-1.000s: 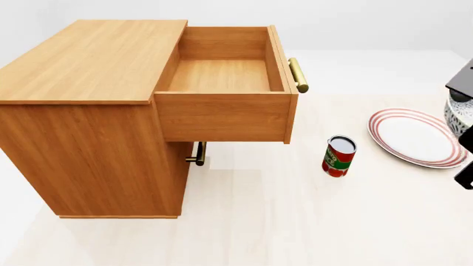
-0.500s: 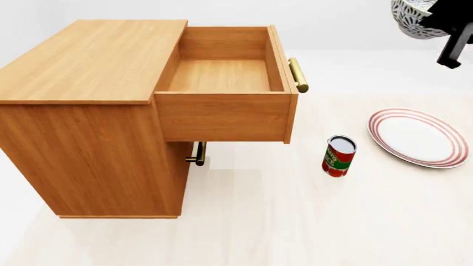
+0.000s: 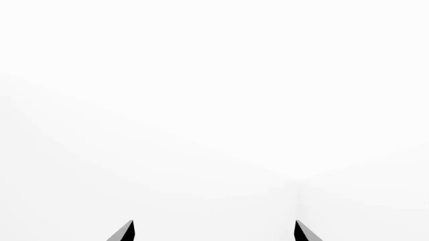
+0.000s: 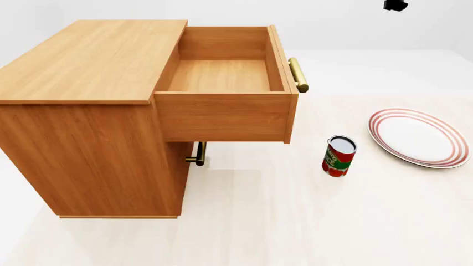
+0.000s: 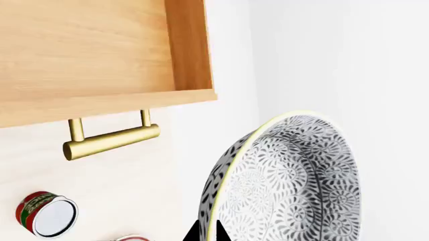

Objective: Put the bowl in the top drawer of the cabinet.

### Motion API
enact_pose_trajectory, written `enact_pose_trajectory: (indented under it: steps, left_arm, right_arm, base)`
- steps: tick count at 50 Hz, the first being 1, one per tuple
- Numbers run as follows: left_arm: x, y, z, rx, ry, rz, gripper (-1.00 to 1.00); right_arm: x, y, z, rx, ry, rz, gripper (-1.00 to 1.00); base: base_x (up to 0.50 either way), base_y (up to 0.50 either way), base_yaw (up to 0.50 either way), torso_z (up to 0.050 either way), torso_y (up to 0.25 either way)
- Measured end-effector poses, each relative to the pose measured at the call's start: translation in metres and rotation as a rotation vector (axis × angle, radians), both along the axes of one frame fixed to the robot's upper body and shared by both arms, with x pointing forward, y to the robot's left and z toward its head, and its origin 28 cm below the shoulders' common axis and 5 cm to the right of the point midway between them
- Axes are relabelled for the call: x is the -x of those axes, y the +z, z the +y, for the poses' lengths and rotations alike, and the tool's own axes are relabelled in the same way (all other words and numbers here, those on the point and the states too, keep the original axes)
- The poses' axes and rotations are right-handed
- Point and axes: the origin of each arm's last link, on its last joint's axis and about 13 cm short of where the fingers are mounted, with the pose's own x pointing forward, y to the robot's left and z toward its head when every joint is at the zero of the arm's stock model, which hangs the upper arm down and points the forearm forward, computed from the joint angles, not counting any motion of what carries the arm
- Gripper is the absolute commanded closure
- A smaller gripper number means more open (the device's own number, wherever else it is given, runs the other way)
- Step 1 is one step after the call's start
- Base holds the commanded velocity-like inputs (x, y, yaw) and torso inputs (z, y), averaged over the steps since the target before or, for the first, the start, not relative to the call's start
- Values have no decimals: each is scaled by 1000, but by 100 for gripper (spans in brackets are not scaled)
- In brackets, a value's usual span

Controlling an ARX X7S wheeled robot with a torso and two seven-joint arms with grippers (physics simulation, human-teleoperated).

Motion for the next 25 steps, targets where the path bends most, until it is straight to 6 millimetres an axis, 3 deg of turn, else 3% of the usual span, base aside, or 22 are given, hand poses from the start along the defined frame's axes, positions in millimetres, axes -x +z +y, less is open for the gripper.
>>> enact_pose_trajectory:
  steps: [25]
  left_arm:
    - [17, 2, 6, 5, 12, -20, -100]
  right_arm:
    - [-11, -1, 66, 11, 320, 58, 100]
  base:
    - [0, 0, 0, 0, 0]
